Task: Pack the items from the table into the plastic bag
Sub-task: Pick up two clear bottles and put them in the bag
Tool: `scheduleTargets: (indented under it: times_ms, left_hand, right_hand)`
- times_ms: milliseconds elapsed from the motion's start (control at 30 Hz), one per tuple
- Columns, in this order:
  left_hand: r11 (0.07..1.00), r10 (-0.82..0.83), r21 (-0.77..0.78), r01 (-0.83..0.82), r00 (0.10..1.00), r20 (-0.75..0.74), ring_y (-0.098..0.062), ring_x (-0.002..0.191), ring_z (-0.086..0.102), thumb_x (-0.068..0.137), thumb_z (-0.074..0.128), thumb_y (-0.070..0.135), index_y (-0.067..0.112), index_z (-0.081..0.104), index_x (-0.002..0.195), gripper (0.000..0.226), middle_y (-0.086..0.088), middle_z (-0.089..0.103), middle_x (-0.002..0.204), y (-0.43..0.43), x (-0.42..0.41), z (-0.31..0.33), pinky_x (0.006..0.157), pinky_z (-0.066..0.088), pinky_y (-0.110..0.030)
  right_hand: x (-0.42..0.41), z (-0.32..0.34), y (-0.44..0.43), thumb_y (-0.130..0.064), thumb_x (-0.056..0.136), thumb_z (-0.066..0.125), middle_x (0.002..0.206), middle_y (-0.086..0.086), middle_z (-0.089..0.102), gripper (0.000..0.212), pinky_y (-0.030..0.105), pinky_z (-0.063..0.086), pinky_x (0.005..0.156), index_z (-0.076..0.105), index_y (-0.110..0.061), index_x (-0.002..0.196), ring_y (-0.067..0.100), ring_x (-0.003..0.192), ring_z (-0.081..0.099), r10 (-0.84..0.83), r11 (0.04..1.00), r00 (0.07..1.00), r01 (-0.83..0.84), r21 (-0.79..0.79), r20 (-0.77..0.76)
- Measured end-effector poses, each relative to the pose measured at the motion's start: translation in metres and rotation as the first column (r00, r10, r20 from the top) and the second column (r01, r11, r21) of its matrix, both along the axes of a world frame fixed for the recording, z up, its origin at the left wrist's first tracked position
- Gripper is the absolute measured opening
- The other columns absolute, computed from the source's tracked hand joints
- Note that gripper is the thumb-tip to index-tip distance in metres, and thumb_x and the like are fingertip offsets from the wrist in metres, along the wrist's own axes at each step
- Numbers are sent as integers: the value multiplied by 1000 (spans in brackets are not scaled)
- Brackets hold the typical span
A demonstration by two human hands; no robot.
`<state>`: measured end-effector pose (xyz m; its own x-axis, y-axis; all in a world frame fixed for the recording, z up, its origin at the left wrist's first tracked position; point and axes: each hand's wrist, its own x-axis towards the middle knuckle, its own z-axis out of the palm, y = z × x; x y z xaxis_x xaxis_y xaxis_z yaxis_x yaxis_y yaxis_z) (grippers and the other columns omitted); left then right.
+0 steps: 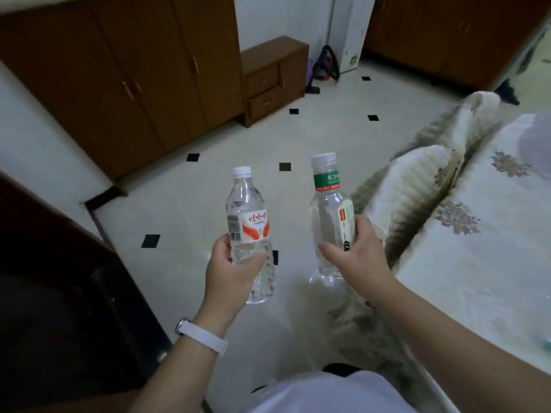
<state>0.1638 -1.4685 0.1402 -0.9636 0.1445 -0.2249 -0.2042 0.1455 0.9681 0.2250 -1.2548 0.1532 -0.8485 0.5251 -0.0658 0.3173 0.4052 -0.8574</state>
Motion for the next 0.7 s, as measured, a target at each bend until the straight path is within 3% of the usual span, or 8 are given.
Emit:
scheduleTargets:
  times_ms: [67,200,367,533,700]
  left_hand:
    - [1000,21,-3,-21,1000,-7,-3,88,71,81,79,14,27,59,116,43,11,73,102,-8,-19,-2,72,56,-24]
    - [997,71,-33,-71,997,14,-1,85,70,80,80,13,25,58,119,46,10,73,102,-19,-63,-9,76,55,-28]
    - [988,135,-82,-134,991,9,3,80,69,80,79,14,29,59,113,41,12,72,100,-19,-143,-21,67,51,-21]
    - [987,108,-117,-107,994,1,-4,87,70,82,78,18,29,60,113,38,10,72,102,11,-255,-15,68,53,-20]
    - [994,7,-110,-12,999,-42,4,86,69,84,76,17,39,56,103,36,17,70,97,54,-362,12,63,51,-14]
  right_hand:
    - [-25,1,-9,-31,72,79,96,-7,56,56,23,50,62,43,-27,115,9,84,60,36,999,999,-36,-3,8]
    - [-82,-7,-18,-30,72,79,97,-3,59,54,30,57,67,43,-29,112,10,83,62,67,996,998,-67,-63,-3]
    - [-173,-30,-20,-23,72,77,90,-1,62,44,24,53,61,48,-23,106,13,77,63,45,987,999,-44,-157,7]
    - [-281,-37,-2,-29,73,77,90,0,60,42,25,54,62,46,-30,100,13,79,61,42,977,999,-39,-209,12]
    - [-380,-13,44,-31,73,76,94,-2,60,45,19,46,58,47,-27,107,12,81,61,-1,975,1000,-4,-221,-26]
